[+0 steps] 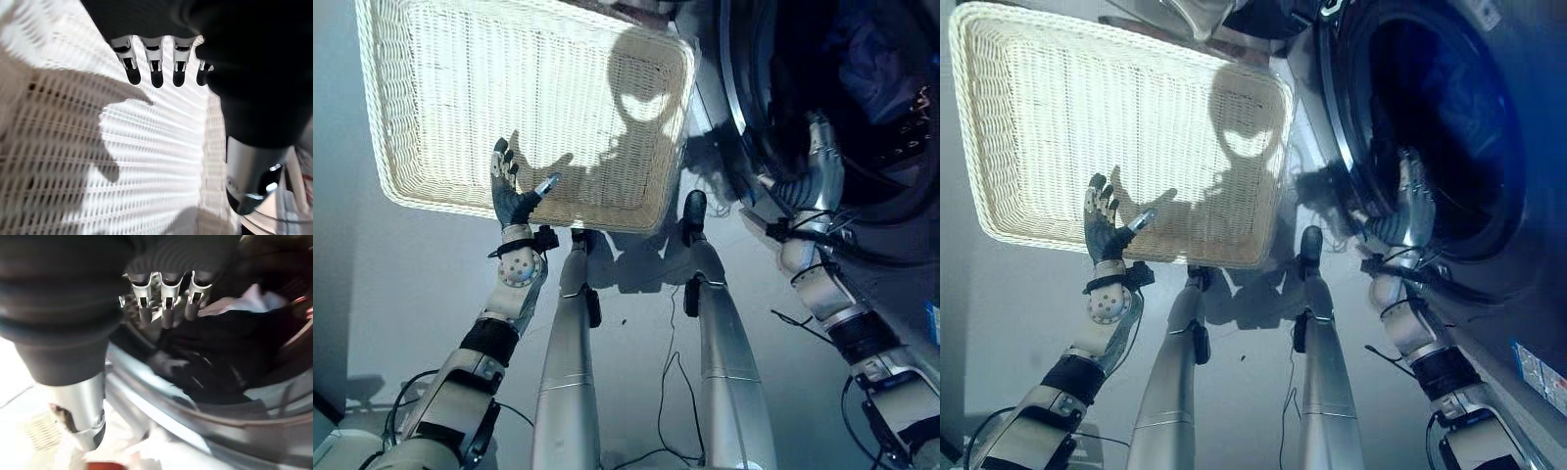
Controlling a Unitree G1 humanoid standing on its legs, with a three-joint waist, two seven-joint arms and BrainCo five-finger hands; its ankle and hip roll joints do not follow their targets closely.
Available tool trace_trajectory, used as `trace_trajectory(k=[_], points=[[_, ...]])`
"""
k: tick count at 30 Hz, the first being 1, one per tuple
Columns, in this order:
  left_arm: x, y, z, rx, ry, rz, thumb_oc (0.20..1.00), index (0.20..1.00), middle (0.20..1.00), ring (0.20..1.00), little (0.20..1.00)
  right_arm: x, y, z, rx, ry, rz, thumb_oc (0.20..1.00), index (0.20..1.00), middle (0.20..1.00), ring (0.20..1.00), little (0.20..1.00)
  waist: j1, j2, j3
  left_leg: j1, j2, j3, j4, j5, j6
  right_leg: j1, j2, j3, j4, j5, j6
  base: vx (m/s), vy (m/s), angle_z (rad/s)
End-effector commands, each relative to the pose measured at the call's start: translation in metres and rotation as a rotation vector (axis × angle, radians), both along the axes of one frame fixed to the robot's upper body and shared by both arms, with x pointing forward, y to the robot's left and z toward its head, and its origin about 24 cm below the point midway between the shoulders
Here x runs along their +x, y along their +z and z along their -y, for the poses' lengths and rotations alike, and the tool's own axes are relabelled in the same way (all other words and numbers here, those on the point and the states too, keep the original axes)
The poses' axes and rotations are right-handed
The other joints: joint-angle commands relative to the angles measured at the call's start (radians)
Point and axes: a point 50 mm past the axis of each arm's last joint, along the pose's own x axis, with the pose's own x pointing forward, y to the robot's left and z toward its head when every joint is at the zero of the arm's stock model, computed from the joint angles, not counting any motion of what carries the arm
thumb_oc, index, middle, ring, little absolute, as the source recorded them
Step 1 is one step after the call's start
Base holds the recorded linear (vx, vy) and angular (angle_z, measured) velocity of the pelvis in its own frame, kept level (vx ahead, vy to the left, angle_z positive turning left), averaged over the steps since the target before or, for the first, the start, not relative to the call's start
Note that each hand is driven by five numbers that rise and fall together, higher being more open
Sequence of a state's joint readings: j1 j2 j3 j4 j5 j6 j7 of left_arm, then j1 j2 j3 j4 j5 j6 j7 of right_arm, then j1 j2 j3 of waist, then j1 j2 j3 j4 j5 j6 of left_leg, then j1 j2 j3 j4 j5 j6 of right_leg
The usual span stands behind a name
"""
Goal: Put the clothes into the washing machine.
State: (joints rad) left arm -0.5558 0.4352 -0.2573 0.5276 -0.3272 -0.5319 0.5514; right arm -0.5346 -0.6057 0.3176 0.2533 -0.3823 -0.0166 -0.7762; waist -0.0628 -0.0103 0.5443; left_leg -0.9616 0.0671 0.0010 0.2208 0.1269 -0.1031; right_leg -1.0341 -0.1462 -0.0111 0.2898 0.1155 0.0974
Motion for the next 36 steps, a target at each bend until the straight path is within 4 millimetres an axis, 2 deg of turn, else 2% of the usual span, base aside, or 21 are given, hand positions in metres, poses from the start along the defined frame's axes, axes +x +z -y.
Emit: trace_trajectory(k=[1,3,4,8,9,12,14,16,18,20,24,25,28,29,31,32,36], points=[[-0.011,-0.016,-0.003,0.023,0.01,-0.036,1.0,1.0,1.0,1.0,1.0,-0.015,-0.009,-0.01,-0.1,0.119,-0.007,1.0,1.0,1.0,1.0,1.0,0.014,0.008,-0.024,0.043,-0.049,-0.009,0.061,-0.075,0.057,0.078,0.034,-0.068,0.006,0.002,0.039,-0.03,-0.009,0.02],[-0.018,-0.043,-0.007,0.04,0.009,-0.142,1.0,1.0,1.0,1.0,1.0,-0.017,-0.031,-0.011,-0.088,0.162,-0.115,1.0,1.0,1.0,1.0,1.0,0.024,0.008,-0.024,0.115,-0.051,-0.009,0.048,-0.08,0.058,0.146,0.024,-0.08,-0.001,-0.004,0.039,-0.03,-0.025,0.01],[-0.02,-0.049,-0.009,0.043,0.009,-0.164,1.0,1.0,1.0,1.0,1.0,-0.017,-0.037,-0.01,-0.087,0.165,-0.144,1.0,1.0,1.0,1.0,1.0,0.027,0.008,-0.024,0.133,-0.05,-0.009,0.044,-0.081,0.057,0.164,0.022,-0.082,-0.004,-0.006,0.039,-0.04,-0.034,0.01],[-0.05,-0.105,-0.023,0.097,-0.013,-0.396,1.0,1.0,1.0,1.0,1.0,-0.032,-0.089,0.009,0.007,0.17,-0.398,1.0,1.0,1.0,1.0,1.0,0.051,0.009,-0.024,0.334,-0.04,-0.002,-0.006,-0.09,0.048,0.357,0.001,-0.109,-0.044,-0.028,0.04,-0.02,-0.002,0.04],[-0.064,-0.126,-0.036,0.123,-0.015,-0.5,1.0,1.0,1.0,1.0,1.0,-0.043,-0.117,0.02,0.083,0.157,-0.548,1.0,1.0,1.0,1.0,1.0,0.063,0.01,-0.024,0.441,-0.034,0.006,-0.043,-0.09,0.043,0.462,-0.006,-0.12,-0.064,-0.039,0.041,0.04,-0.006,0.09],[-0.084,-0.156,-0.053,0.159,-0.031,-0.683,1.0,1.0,1.0,1.0,1.0,-0.063,-0.168,0.031,0.274,0.117,-0.826,1.0,1.0,1.0,1.0,1.0,0.072,0.006,-0.024,0.627,-0.024,0.015,-0.105,-0.09,0.033,0.652,-0.016,-0.131,-0.116,-0.049,0.04,0.07,-0.042,0.07],[-0.091,-0.165,-0.058,0.157,-0.032,-0.74,1.0,1.0,1.0,1.0,1.0,-0.07,-0.183,0.034,0.337,0.098,-0.891,1.0,1.0,1.0,1.0,1.0,0.073,0.006,-0.024,0.685,-0.021,0.017,-0.123,-0.087,0.028,0.716,-0.018,-0.133,-0.14,-0.048,0.039,0.07,-0.046,0.12],[-0.118,-0.195,-0.066,0.173,-0.048,-0.913,1.0,1.0,1.0,1.0,1.0,-0.098,-0.224,0.041,0.45,0.039,-1.082,1.0,1.0,1.0,1.0,1.0,0.078,0.005,-0.108,0.788,-0.011,0.024,-0.167,-0.086,0.018,0.834,-0.018,-0.139,-0.19,-0.055,0.034,0.2,-0.053,0.24],[-0.13,-0.207,-0.067,0.175,-0.06,-0.992,1.0,1.0,1.0,1.0,1.0,-0.115,-0.244,0.044,0.517,-0.004,-1.173,1.0,1.0,1.0,1.0,1.0,0.082,0.005,-0.153,0.831,-0.008,0.027,-0.183,-0.086,0.016,0.885,-0.019,-0.142,-0.213,-0.056,0.033,0.19,-0.04,0.14],[-0.152,-0.226,-0.068,0.148,-0.087,-1.109,1.0,1.0,1.0,1.0,1.0,-0.149,-0.276,0.049,0.649,-0.086,-1.335,1.0,1.0,1.0,1.0,1.0,0.085,0.004,-0.234,0.9,-0.001,0.033,-0.207,-0.088,0.015,0.958,-0.019,-0.142,-0.237,-0.059,0.032,0.23,-0.025,0.04],[-0.172,-0.243,-0.062,0.094,-0.135,-1.198,1.0,1.0,1.0,1.0,1.0,-0.186,-0.302,0.051,0.807,-0.202,-1.47,1.0,1.0,1.0,1.0,1.0,0.092,0.014,-0.307,0.964,0.003,0.038,-0.232,-0.095,0.017,1.026,-0.016,-0.144,-0.262,-0.066,0.03,0.17,0.032,0.08],[-0.185,-0.253,-0.059,0.082,-0.167,-1.266,1.0,1.0,1.0,1.0,1.0,-0.205,-0.312,0.051,0.881,-0.277,-1.518,1.0,1.0,1.0,1.0,1.0,0.096,0.022,-0.35,0.994,0.006,0.038,-0.248,-0.098,0.018,1.054,-0.015,-0.143,-0.271,-0.072,0.029,0.17,0.055,0.05],[-0.206,-0.266,-0.056,0.087,-0.199,-1.379,1.0,1.0,1.0,1.0,1.0,-0.229,-0.322,0.052,1.004,-0.38,-1.608,1.0,1.0,1.0,1.0,1.0,0.096,0.028,-0.398,1.04,0.008,0.038,-0.27,-0.105,0.02,1.101,-0.011,-0.137,-0.29,-0.084,0.027,0.11,0.053,0.04],[-0.211,-0.269,-0.056,0.096,-0.206,-1.408,1.0,1.0,1.0,1.0,1.0,-0.236,-0.324,0.053,1.032,-0.406,-1.632,1.0,1.0,1.0,1.0,1.0,0.096,0.029,-0.41,1.052,0.009,0.041,-0.273,-0.108,0.019,1.114,-0.011,-0.136,-0.298,-0.085,0.028,0.06,0.037,-0.01],[-0.211,-0.269,-0.056,0.096,-0.206,-1.408,1.0,1.0,1.0,1.0,1.0,-0.236,-0.324,0.053,1.032,-0.406,-1.632,1.0,1.0,1.0,1.0,1.0,0.096,0.029,-0.409,1.053,0.009,0.041,-0.274,-0.108,0.019,1.115,-0.011,-0.136,-0.298,-0.084,0.028,0.04,0.02,-0.03],[-0.221,-0.274,-0.057,0.087,-0.213,-1.467,1.0,1.0,1.0,1.0,1.0,-0.248,-0.327,0.056,1.076,-0.446,-1.675,1.0,1.0,1.0,1.0,1.0,0.093,0.03,-0.429,1.072,0.013,0.049,-0.282,-0.113,0.017,1.134,-0.01,-0.129,-0.318,-0.082,0.03,0.06,0.033,-0.03],[-0.231,-0.281,-0.053,0.063,-0.254,-1.537,1.0,1.0,1.0,1.0,1.0,-0.265,-0.329,0.059,1.086,-0.495,-1.762,1.0,1.0,1.0,1.0,1.0,0.089,0.029,-0.457,1.098,0.023,0.068,-0.299,-0.117,0.013,1.158,-0.012,-0.121,-0.353,-0.07,0.037,0.06,0.031,-0.01]])
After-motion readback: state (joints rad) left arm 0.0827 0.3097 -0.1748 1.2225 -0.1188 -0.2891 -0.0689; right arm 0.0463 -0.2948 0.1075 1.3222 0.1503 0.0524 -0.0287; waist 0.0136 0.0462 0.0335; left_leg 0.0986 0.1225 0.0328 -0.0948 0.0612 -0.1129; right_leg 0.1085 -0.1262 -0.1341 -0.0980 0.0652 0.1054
